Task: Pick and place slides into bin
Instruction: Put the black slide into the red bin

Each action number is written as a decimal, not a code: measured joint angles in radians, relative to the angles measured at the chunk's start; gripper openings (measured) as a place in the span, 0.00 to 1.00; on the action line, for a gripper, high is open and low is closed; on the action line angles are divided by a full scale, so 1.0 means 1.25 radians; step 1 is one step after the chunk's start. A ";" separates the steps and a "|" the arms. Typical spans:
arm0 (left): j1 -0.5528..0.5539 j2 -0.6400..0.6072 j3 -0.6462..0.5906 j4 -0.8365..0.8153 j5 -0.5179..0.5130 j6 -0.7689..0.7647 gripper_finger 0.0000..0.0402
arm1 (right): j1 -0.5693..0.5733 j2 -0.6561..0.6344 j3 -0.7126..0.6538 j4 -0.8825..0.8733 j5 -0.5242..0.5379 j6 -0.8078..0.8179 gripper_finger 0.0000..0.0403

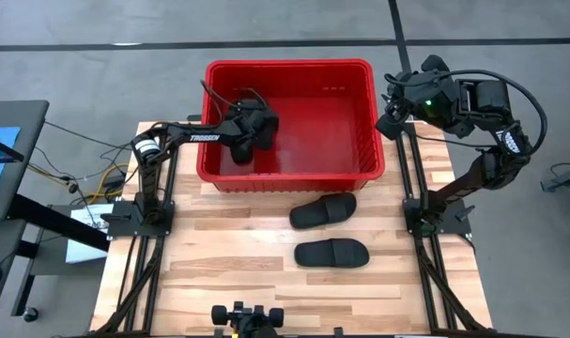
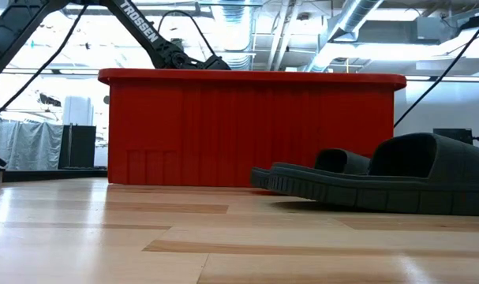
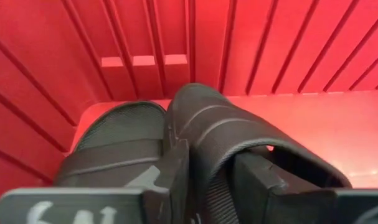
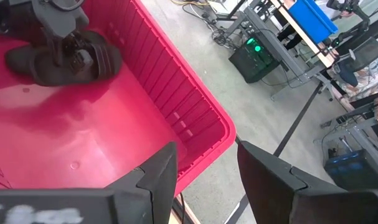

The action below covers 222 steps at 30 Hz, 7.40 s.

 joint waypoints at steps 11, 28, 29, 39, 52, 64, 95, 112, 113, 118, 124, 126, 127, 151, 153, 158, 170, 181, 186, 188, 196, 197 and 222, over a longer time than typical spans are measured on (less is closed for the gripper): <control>0.001 0.000 0.000 0.069 0.017 0.008 0.23 | 0.000 0.000 0.000 0.000 0.000 -0.001 0.40; 0.004 0.066 0.001 0.097 0.095 0.011 0.23 | 0.000 0.000 0.000 0.000 -0.001 -0.002 0.40; 0.005 0.066 0.001 0.094 0.087 0.017 0.23 | 0.000 0.000 0.000 0.000 -0.001 -0.002 0.40; 0.004 0.062 0.001 0.065 0.090 0.087 0.23 | 0.000 0.000 0.000 0.000 -0.001 -0.006 0.40; 0.004 0.061 0.112 -0.080 0.052 0.221 0.23 | 0.000 0.000 0.000 0.000 -0.001 -0.006 0.40; 0.004 0.061 0.137 -0.168 0.034 0.253 0.23 | 0.000 0.000 0.000 0.000 -0.001 -0.006 0.40; -0.001 0.063 0.137 -0.204 0.162 0.229 0.48 | 0.000 0.000 0.000 0.000 -0.002 -0.006 0.40; -0.022 -0.043 0.137 -0.271 0.167 0.264 0.49 | 0.000 0.000 0.000 0.000 -0.002 -0.008 0.40; -0.024 -0.054 0.137 -0.274 0.171 0.265 0.49 | 0.000 0.000 0.000 0.000 -0.002 -0.008 0.40; -0.050 -0.140 0.136 -0.285 0.205 0.266 0.49 | 0.000 0.000 0.000 0.000 -0.002 -0.007 0.40; -0.119 -0.291 0.136 -0.262 0.214 0.265 0.49 | 0.000 -0.002 0.000 0.000 -0.040 0.027 0.40; -0.156 -0.344 0.136 -0.256 0.214 0.266 0.49 | 0.000 -0.009 -0.005 0.000 -0.099 0.053 0.40; -0.176 -0.370 0.136 -0.256 0.213 0.266 0.49 | 0.000 -0.014 -0.011 0.000 -0.127 0.065 0.40; -0.746 -0.711 0.129 -0.318 0.109 0.396 0.49 | 0.508 0.001 -0.472 0.012 -0.181 0.869 0.40; -0.774 -0.721 0.129 -0.326 0.109 0.395 0.49 | 0.548 0.045 -0.485 0.012 -0.175 0.973 0.40; -0.835 -0.740 0.129 -0.332 0.109 0.406 0.49 | 0.618 0.156 -0.488 0.002 -0.169 1.220 0.40; -0.916 -0.741 0.129 -0.359 0.119 0.429 0.49 | 0.660 0.291 -0.489 0.000 -0.372 1.473 0.40; -0.949 -0.743 0.129 -0.360 0.166 0.424 0.49 | 0.658 0.302 -0.609 0.021 -0.579 1.648 0.40; -0.953 -0.777 0.128 -0.357 0.166 0.408 0.49 | 0.658 0.295 -0.700 0.158 -0.577 1.630 0.40; -0.953 -0.799 0.128 -0.357 0.166 0.408 0.49 | 0.658 0.296 -0.736 0.198 -0.573 1.626 0.40; -0.953 -0.881 0.129 -0.350 0.187 0.418 0.49 | 0.654 0.295 -0.839 0.258 -0.574 1.598 0.40; -0.953 -0.886 0.129 -0.351 0.186 0.418 0.49 | 0.652 0.295 -0.851 0.282 -0.574 1.588 0.40; -0.953 -0.886 0.129 -0.399 0.179 0.421 0.49 | 0.597 0.285 -1.011 0.524 -0.576 1.416 0.30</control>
